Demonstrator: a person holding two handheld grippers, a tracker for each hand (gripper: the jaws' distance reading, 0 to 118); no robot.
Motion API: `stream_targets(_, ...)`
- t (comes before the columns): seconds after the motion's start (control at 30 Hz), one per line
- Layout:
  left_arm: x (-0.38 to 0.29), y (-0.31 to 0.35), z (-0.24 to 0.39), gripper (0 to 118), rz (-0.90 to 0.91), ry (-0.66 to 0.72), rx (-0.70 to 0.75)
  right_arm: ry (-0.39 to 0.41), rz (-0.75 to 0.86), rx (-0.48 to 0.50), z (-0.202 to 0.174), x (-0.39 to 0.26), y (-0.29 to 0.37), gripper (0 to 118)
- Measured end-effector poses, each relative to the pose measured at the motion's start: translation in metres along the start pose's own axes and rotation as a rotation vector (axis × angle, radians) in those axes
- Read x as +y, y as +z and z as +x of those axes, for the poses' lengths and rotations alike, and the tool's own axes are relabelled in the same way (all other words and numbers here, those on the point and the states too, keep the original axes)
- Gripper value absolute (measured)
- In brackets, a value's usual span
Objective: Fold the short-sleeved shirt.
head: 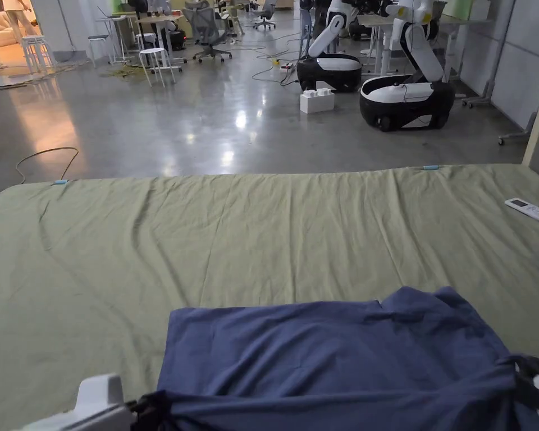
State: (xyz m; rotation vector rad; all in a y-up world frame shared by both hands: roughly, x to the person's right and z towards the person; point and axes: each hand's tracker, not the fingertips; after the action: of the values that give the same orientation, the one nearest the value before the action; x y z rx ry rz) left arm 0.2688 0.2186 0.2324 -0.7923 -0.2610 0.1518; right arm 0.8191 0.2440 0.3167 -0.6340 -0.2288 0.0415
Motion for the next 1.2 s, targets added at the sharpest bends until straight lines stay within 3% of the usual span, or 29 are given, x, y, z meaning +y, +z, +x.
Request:
stream_targets(0.07, 0.016, -0.023, 0.004, 7, -0.029, -0.043, 0.04, 0.029, -0.037, -0.023, -0.005, 0.008, -0.03, 8)
stream_targets(0.17, 0.026, -0.056, 0.007, 12, -0.114, -0.071, 0.045, 0.008, -0.106, -0.036, -0.006, 0.01, -0.068, 12)
stream_targets(0.2, 0.022, -0.062, 0.006, 29, -0.104, -0.074, 0.044, -0.004, -0.14, -0.05, -0.006, 0.007, -0.078, 22)
stream_targets(0.27, 0.021, -0.071, 0.006, 74, -0.094, -0.118, 0.049, -0.002, -0.19, -0.076, -0.012, 0.002, -0.081, 61)
stream_targets(0.3, 0.02, -0.07, 0.004, 89, -0.108, -0.121, 0.043, -0.006, -0.19, -0.076, -0.011, -0.002, -0.081, 73)
stream_targets(0.4, 0.022, -0.04, 0.0, 88, -0.058, -0.161, -0.031, -0.025, -0.128, -0.06, 0.007, -0.008, -0.071, 72)
stream_targets(0.47, 0.026, -0.004, 0.004, 88, 0.045, -0.195, 0.005, -0.056, 0.042, -0.025, 0.016, -0.005, -0.036, 72)
stream_targets(0.6, 0.02, 0.107, 0.024, 88, 0.256, -0.215, 0.047, -0.13, 0.279, 0.058, 0.012, 0.009, 0.077, 72)
stream_targets(0.8, -0.028, 0.239, 0.075, 88, 0.608, -0.306, 0.083, -0.118, 0.485, 0.096, -0.014, -0.02, 0.206, 72)
stream_targets(0.87, -0.05, 0.266, 0.088, 86, 0.649, -0.327, 0.051, -0.11, 0.503, 0.126, -0.025, -0.032, 0.235, 72)
stream_targets(0.9, -0.062, 0.278, 0.096, 83, 0.677, -0.334, 0.059, -0.163, 0.45, 0.156, -0.033, -0.044, 0.244, 66)
stream_targets(0.97, -0.078, 0.291, 0.107, 72, 0.697, -0.356, 0.098, -0.079, 0.524, 0.153, -0.046, -0.051, 0.268, 40)
stream_targets(1.0, -0.086, 0.299, 0.113, 57, 0.705, -0.377, 0.111, -0.08, 0.493, 0.154, -0.051, -0.055, 0.275, 20)
stream_targets(1.03, -0.091, 0.304, 0.118, 40, 0.701, -0.383, 0.115, -0.059, 0.453, 0.129, -0.057, -0.059, 0.28, 13)
stream_targets(1.07, -0.089, 0.306, 0.12, 16, 0.666, -0.377, 0.111, -0.017, 0.488, 0.101, -0.062, -0.061, 0.287, 6)
stream_targets(1.1, -0.092, 0.306, 0.125, 3, 0.614, -0.363, 0.114, 0.062, 0.551, 0.062, -0.066, -0.059, 0.297, 2)
stream_targets(1.13, -0.097, 0.306, 0.128, 3, 0.618, -0.335, 0.135, 0.001, 0.472, 0.095, -0.068, -0.064, 0.296, 1)
stream_targets(1.2, -0.098, 0.31, 0.123, 0, 0.616, -0.293, 0.097, 0.006, 0.488, 0.119, -0.067, -0.066, 0.299, 0)
